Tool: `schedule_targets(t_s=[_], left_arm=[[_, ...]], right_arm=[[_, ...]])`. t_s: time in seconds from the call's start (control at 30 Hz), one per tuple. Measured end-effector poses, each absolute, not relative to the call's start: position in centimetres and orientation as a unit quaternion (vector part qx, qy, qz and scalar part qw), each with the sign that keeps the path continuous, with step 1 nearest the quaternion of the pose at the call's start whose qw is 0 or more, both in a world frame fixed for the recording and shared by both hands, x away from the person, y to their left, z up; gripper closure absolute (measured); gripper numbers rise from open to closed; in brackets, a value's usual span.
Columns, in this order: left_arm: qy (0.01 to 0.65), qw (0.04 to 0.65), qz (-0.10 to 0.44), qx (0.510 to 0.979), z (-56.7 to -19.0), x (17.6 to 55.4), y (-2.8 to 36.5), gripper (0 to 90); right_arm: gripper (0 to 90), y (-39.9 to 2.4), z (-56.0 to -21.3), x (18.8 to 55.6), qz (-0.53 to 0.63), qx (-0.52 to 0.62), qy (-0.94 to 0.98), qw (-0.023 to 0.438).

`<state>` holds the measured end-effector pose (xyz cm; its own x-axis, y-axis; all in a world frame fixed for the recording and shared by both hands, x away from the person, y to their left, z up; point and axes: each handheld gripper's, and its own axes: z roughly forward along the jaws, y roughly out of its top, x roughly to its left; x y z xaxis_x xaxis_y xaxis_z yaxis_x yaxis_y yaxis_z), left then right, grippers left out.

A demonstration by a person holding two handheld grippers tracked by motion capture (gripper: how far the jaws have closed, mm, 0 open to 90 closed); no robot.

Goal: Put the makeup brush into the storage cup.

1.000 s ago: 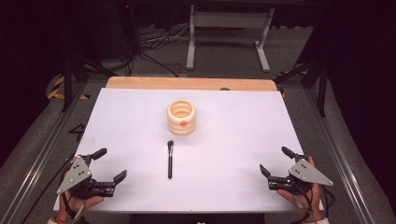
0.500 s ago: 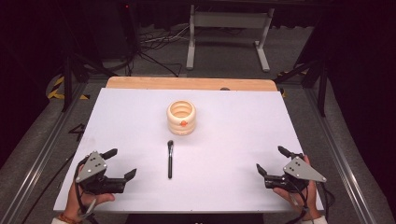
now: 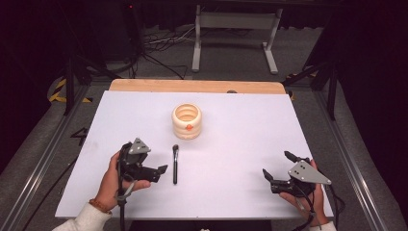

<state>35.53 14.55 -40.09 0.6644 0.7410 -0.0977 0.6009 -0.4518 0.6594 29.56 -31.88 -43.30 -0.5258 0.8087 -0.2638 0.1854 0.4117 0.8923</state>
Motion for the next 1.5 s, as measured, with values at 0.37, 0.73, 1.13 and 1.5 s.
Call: schedule_targets(t_s=[0.37,0.73,1.13,1.5], left_arm=[[0.46,0.218,0.031,0.86,-41.0,40.1,10.2,24.3],[0.466,0.153,0.007,0.872,-42.8,41.8,8.1,41.5],[0.416,0.103,0.037,0.903,-42.5,42.1,7.8,73.2],[0.386,0.133,0.042,0.912,-42.6,41.7,8.7,79.0]], right_arm=[[7.0,-31.6,-43.5,29.8,0.419,0.331,0.766,0.358],[7.1,-31.6,-43.6,30.0,0.415,0.33,0.769,0.356],[7.1,-31.5,-43.6,30.1,0.412,0.331,0.771,0.356],[7.2,-31.6,-43.6,30.0,0.411,0.333,0.77,0.356]])
